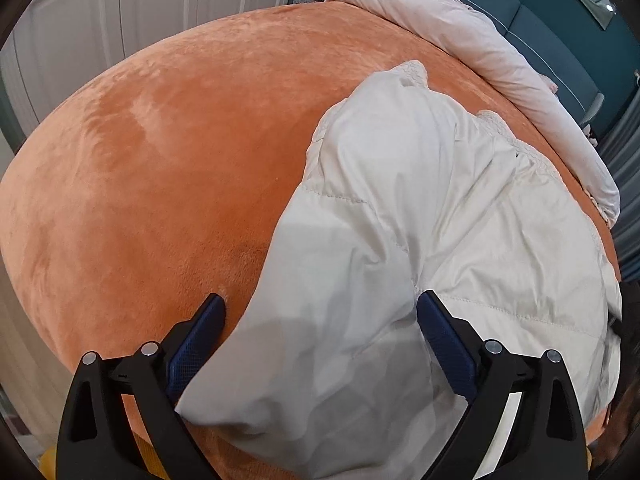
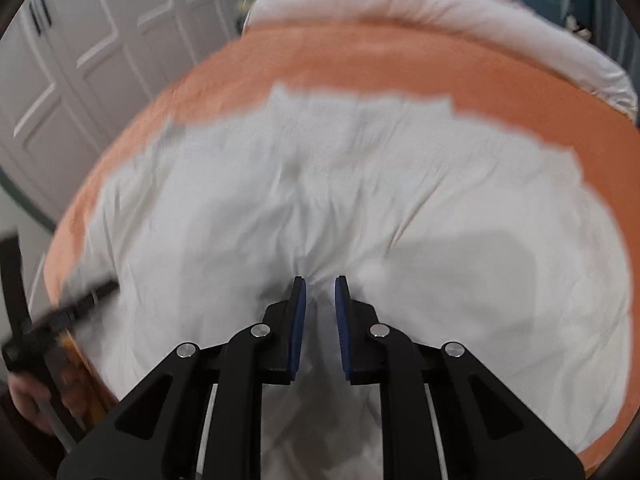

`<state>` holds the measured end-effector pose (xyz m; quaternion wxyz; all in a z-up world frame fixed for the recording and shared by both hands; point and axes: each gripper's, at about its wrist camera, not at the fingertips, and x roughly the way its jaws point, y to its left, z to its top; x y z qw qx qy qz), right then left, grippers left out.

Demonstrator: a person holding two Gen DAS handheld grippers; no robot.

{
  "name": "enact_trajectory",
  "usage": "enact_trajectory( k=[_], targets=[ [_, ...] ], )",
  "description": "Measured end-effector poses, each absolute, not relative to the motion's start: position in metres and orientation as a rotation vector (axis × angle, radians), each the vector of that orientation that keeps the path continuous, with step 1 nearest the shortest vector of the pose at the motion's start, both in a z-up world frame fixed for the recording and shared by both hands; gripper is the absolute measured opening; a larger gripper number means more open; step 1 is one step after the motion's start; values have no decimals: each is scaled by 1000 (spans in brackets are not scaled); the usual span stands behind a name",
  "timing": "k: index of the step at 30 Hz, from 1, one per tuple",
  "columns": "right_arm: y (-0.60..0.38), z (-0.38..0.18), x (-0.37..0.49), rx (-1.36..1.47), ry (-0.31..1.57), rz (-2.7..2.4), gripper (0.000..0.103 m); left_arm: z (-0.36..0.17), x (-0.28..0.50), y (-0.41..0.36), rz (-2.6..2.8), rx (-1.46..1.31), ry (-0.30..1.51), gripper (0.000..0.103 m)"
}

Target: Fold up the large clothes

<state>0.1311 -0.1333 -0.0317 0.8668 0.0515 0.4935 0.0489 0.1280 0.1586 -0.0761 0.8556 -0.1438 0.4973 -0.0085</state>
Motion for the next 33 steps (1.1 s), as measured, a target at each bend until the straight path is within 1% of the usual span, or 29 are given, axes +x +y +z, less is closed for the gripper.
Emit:
enact_trajectory(
  k=[1,2,4,6,8,10,14,16,17,19,21,23,25,27,29,30,31,32,33],
  targets=[
    [-132,-43,128,93,1029,98,13,-76,127,157,-9,-299,1048,96],
    [-131,-43,127,84,1026,95,13,-76,131,154,-3,-296,1050,96],
    [-131,-27,131,111,1050,93,15,-74,131,151,6,-289,1053,96],
    [-133,-8,138,168,1012,125,15,-75,132,151,9,-295,1056,96],
    [-129,10,150,156,971,113,15,-75,132,150,12,-297,1054,97],
    [-124,13,168,147,953,104,15,-76,133,150,14,-296,1051,98],
    [-124,-20,192,224,1039,86,14,-78,133,150,12,-291,1047,98],
    [-120,-42,194,214,1073,82,13,-79,133,152,7,-294,1044,98],
    [-115,-44,195,190,1070,69,13,-79,134,152,5,-295,1043,98],
    [-110,-30,196,155,1062,64,15,-77,134,155,-7,-295,1047,98],
    [-105,-5,197,145,986,91,15,-63,131,159,-22,-329,1040,91],
    [-99,10,208,143,953,129,15,-30,131,163,-77,-423,947,91],
    [-89,8,224,154,960,171,15,1,150,155,-133,-466,880,92],
    [-78,-3,234,117,977,178,15,12,182,137,-210,-489,872,93],
    [-73,-17,240,92,1004,192,14,1,220,112,-236,-458,914,93],
    [-78,-19,241,99,1007,199,12,-9,236,103,-220,-425,945,92],
    [-94,-19,239,138,1005,226,12,-25,254,93,-173,-349,979,90],
    [-106,-17,237,156,998,230,12,-35,261,89,-140,-293,987,84],
    [-124,-13,232,141,986,181,13,-42,265,88,-120,-242,986,83]
  ],
)
